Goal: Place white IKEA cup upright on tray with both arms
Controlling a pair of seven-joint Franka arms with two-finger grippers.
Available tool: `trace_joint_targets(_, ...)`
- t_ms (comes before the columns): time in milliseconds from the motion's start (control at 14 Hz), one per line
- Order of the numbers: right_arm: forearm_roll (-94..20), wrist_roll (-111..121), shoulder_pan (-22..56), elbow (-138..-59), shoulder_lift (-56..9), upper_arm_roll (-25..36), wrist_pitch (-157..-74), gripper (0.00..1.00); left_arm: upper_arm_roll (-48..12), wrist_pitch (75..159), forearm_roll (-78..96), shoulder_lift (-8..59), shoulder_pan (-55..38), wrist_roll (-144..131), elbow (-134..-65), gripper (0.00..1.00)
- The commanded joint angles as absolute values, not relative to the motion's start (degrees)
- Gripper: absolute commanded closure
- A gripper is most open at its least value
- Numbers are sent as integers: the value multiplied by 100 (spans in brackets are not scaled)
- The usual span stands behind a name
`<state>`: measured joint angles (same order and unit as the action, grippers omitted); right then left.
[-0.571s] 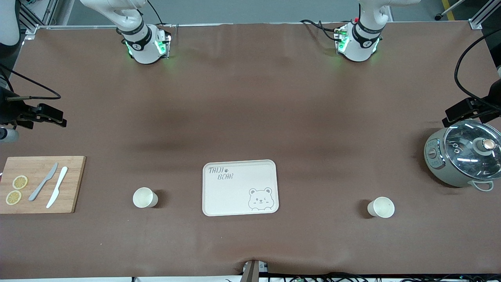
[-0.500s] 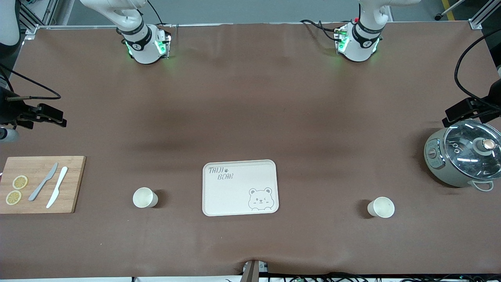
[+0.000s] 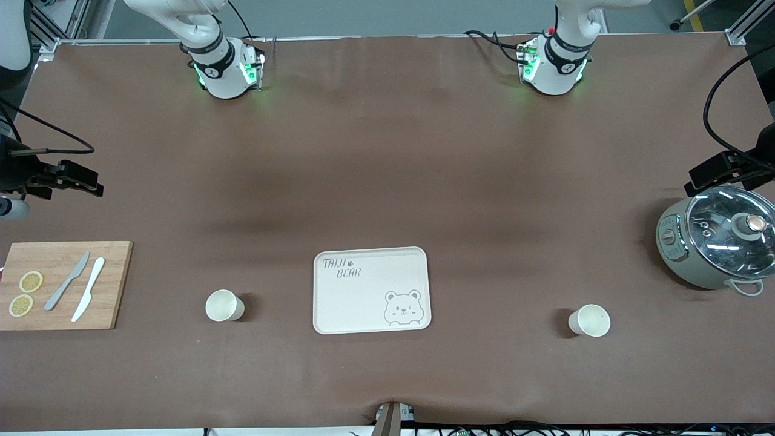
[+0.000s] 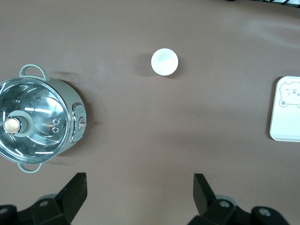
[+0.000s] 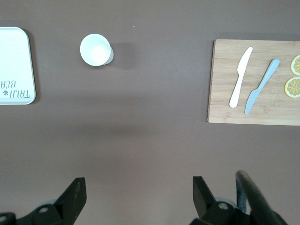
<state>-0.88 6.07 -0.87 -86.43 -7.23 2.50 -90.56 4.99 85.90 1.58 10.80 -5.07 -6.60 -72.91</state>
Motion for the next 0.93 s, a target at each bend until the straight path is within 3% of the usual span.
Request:
trace_joint_targets(0,26,527,-106,-8745,-580,167,-9149,0,527,8517,264,1063,-457,-580,-7286,0)
trace_joint_targets(429,-70,519,-62,-8728,-694,149,-9421,0,527,8885,220,1450,-457,-580,-7409,0)
trace_joint_targets(857,-88,397,149,-8666,-1256,149,-10010,0,536,9394,193,2187,-264,-571,-7409,0)
